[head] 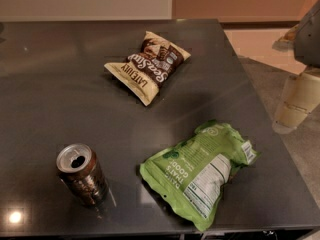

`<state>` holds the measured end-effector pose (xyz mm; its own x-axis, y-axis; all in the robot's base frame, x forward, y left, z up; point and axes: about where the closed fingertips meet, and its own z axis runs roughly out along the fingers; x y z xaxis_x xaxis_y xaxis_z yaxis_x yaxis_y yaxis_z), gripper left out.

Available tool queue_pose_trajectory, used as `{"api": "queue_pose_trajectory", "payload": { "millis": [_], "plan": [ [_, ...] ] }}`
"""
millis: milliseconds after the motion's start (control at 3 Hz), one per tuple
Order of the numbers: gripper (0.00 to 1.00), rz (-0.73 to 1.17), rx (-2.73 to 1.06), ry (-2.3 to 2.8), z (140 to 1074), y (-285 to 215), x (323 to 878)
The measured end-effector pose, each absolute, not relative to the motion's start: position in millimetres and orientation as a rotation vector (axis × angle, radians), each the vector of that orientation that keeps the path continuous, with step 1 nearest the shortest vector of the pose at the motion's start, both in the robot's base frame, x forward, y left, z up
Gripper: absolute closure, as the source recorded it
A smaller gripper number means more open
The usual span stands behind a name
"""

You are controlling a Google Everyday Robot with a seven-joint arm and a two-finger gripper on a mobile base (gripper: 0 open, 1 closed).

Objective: Pick orange can

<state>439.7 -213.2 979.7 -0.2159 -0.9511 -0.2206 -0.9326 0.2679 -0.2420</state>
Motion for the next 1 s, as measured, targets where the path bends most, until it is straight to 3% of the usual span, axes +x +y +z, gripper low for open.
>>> {"api": "queue_pose_trajectory", "payload": {
  "millis": [333,1000],
  "plan": [
    [0.0,-0.012,-1.743,2.168,980.9,-195.3,445.5],
    [0.0,0.26,-1.819,1.917,972.4,-111.1,447.1]
  ]
}}
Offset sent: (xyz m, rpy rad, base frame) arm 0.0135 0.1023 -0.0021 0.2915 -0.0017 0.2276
